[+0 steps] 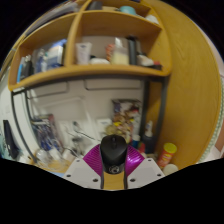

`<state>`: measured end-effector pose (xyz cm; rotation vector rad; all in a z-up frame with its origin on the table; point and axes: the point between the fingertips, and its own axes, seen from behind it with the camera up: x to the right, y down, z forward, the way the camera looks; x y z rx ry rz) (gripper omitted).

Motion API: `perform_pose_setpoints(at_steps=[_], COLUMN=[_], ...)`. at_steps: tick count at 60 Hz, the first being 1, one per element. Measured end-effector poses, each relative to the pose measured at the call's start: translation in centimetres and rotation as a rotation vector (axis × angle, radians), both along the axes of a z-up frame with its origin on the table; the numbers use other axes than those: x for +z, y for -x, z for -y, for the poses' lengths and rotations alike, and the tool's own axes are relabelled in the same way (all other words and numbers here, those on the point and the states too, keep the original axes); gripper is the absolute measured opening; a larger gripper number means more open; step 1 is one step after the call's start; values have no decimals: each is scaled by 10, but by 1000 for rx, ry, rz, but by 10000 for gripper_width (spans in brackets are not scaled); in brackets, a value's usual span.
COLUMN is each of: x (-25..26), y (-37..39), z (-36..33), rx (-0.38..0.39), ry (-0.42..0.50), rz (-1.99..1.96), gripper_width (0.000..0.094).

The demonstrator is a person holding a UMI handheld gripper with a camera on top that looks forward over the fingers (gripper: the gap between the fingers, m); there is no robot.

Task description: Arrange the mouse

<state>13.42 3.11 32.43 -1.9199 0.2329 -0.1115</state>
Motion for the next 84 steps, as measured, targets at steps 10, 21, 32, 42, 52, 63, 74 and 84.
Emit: perform_pose_setpoints(at_steps=[10,21,32,42,52,63,74,84], x=[43,-37,-166,-259,-316,-328,-329,-282], y=[140,280,360,388,397,397,390,373], z=[-25,-47,-52,-44,-34,-26,-19,0], rx=[138,269,332,349,353,330,302,306], ry=[-70,46,231,361,451,445,495,469], rz=[-6,-58,-60,-53,-36,-24,-30,-6], gripper_width=[261,260,259,260,271,415,749,853])
